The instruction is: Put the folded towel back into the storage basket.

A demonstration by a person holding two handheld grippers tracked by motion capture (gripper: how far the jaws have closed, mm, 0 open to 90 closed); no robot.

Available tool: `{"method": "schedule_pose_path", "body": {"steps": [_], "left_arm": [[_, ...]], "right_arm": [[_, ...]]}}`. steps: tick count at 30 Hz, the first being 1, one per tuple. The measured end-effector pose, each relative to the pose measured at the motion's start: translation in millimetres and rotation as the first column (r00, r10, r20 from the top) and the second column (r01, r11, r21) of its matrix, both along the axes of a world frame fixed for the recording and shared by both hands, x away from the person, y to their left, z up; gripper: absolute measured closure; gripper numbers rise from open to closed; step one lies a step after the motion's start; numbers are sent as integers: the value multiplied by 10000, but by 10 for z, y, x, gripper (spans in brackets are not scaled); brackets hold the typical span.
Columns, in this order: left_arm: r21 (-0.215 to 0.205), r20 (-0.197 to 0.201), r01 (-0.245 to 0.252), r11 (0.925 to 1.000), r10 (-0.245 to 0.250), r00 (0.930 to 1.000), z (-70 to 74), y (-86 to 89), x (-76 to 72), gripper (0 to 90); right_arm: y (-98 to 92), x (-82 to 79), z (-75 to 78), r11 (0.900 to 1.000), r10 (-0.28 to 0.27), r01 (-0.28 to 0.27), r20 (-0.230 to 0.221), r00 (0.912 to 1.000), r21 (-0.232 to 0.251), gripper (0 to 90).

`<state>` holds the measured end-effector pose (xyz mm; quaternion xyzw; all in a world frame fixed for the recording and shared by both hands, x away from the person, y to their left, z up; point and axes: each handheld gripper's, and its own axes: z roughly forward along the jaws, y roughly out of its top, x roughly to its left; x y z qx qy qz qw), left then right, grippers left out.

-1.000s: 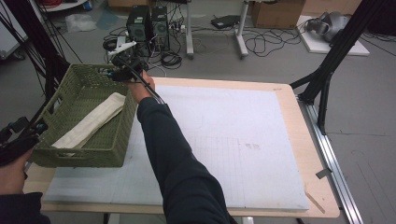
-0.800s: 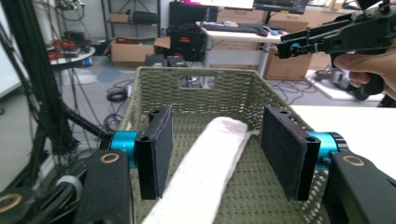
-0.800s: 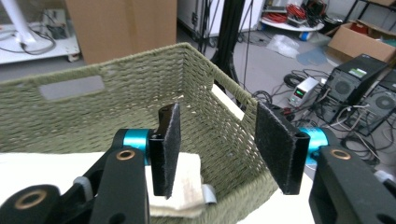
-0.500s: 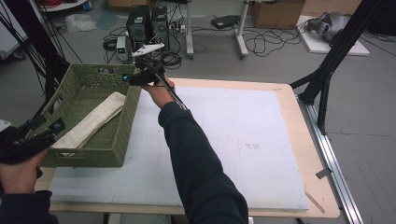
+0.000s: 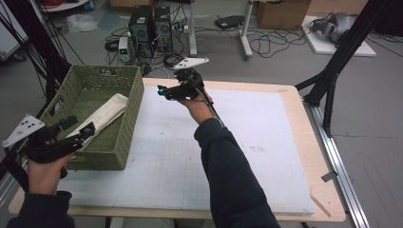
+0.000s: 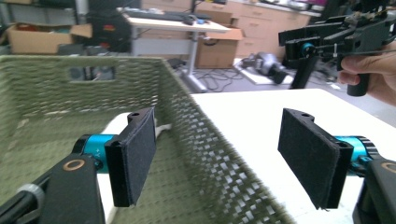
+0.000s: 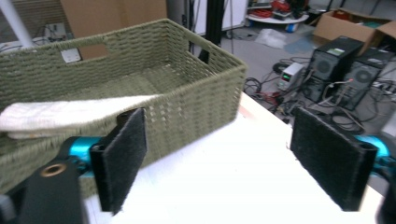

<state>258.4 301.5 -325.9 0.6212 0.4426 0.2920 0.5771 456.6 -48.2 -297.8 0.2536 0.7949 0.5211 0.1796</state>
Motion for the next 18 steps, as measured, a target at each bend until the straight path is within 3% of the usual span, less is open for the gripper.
{"method": "schedule_pose_path", "body": {"steps": [5, 10, 13, 18], "left_arm": [[103, 16, 507, 9987, -507, 9987, -12, -204, 66, 260], [140, 86, 1021, 9947, -1022, 9947, -19, -427, 110, 243], [174, 66, 1436, 9895, -1437, 9896, -45, -593, 143, 207], [345, 54, 2085, 9774, -2088, 9779, -94, -858, 202, 200]], "right_arm": [[-291, -142, -59, 9995, -267, 268, 50, 9996, -169, 139], [-649, -338, -129, 9974, -722, 723, 116, 9973, -36, 122], [-844, -447, -184, 9951, -953, 959, 252, 9951, -225, 121], [-1254, -637, -295, 9881, -1512, 1514, 95, 9885, -258, 120]]}}
